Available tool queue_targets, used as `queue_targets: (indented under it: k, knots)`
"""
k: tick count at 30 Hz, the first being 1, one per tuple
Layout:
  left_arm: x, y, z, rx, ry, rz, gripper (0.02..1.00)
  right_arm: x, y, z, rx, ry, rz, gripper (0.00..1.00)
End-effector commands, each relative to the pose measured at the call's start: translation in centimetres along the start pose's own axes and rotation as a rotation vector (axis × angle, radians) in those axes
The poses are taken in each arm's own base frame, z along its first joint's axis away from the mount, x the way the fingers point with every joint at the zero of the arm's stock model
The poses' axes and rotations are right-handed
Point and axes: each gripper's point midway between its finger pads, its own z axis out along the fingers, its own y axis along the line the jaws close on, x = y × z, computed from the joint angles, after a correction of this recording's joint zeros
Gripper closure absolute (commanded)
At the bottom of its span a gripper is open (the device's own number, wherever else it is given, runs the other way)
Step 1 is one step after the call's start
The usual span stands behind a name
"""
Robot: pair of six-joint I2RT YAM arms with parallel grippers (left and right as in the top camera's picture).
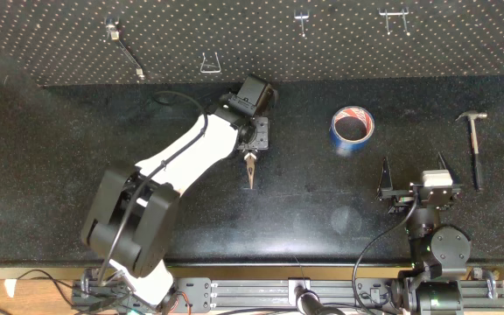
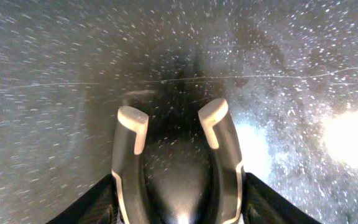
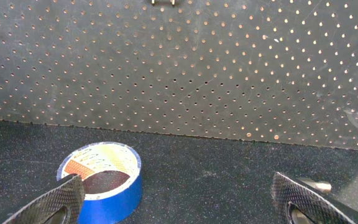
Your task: Place Tools Onto Pegboard
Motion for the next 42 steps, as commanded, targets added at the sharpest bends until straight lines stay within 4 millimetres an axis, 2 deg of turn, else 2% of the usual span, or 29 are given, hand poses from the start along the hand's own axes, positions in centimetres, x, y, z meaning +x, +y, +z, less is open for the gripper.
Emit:
queue_targets:
  k: [1, 2, 3, 5, 7, 8, 9, 10, 11, 13, 16, 19, 22, 27, 30, 32, 36, 38, 39, 42]
  knots:
    - [-3.0, 2.0, -8.0, -0.040, -0.188, -0.009, 0.991, 0.0, 0.1, 0.0, -0.003, -0.001, -0.014, 0.025]
    - [-2.7, 3.4, -10.6, -0.056, -0.211, -0.027, 0.991, 0.0, 0.1, 0.0, -0.003, -0.001, -0.014, 0.025]
    - [-1.9, 5.6, -13.9, -0.084, -0.247, -0.057, 0.991, 0.0, 0.1, 0.0, -0.003, -0.001, -0.014, 0.025]
    - [-0.8, 8.6, -17.7, -0.105, -0.346, -0.116, 0.991, 0.0, 0.1, 0.0, -0.003, -0.001, -0.014, 0.025]
    - [0.2, 11.6, -20.1, -0.096, -0.501, -0.201, 0.993, 0.0, 0.1, 0.0, -0.003, -0.001, -0.014, 0.025]
    - [0.4, 13.1, -20.4, -0.056, -0.669, -0.241, 0.991, 0.0, 0.1, 0.0, -0.003, -0.001, -0.014, 0.025]
    - [0.0, 13.0, -20.2, -0.036, -0.755, -0.223, 0.993, 0.0, 0.1, 0.0, -0.003, -0.001, -0.014, 0.025]
    - [-1.5, 12.4, -20.0, -0.008, -0.885, -0.181, 0.991, 0.0, 0.1, 0.0, -0.003, -0.001, -0.014, 0.025]
    - [-4.0, 11.1, -20.5, 0.028, -1.039, -0.139, 0.991, 0.0, 0.1, 0.0, -0.003, -0.001, -0.014, 0.025]
    - [-8.1, 9.1, -21.8, 0.014, -1.201, -0.033, 0.991, 0.0, 0.1, 0.0, -0.003, -0.001, -0.014, 0.025]
    - [-13.5, 7.3, -23.2, -0.034, -1.277, 0.047, 0.991, 0.0, 0.1, 0.0, -0.003, -0.001, -0.014, 0.025]
    - [-17.0, 6.3, -23.8, -0.092, -1.264, 0.119, 0.991, 0.0, 0.1, 0.0, -0.003, -0.001, -0.014, 0.025]
    - [-18.5, 6.3, -23.6, -0.107, -1.257, 0.110, 0.991, 0.0, 0.1, 0.0, -0.003, -0.001, -0.014, 0.025]
    - [-19.0, 6.9, -20.9, -0.134, -1.214, 0.107, 0.993, 0.0, 0.1, 0.0, -0.003, -0.001, -0.014, 0.025]
    - [-19.5, 7.0, -20.5, -0.130, -1.231, 0.093, 0.991, 0.0, 0.1, 0.0, -0.003, -0.001, -0.014, 0.025]
    - [-19.6, 7.1, -19.3, -0.132, -1.210, 0.098, 0.991, 0.0, 0.1, 0.0, -0.003, -0.001, -0.014, 0.027]
    - [-19.6, 6.2, -17.9, -0.090, -1.185, 0.132, 0.989, 0.0, 0.1, 0.0, -0.003, -0.001, -0.014, 0.025]
    - [-19.6, 6.2, -17.9, -0.090, -1.185, 0.133, 0.511, 0.0, 0.1, 0.0, -0.003, -0.001, -0.014, 0.025]
    - [-19.5, 6.2, -17.8, -0.091, -1.181, 0.134, 0.402, 0.0, 0.1, 0.0, -0.003, -0.001, -0.014, 0.025]
    - [-19.5, 6.2, -17.8, -0.091, -1.178, 0.134, 0.286, 0.0, 0.1, 0.0, -0.003, -0.001, -0.014, 0.025]
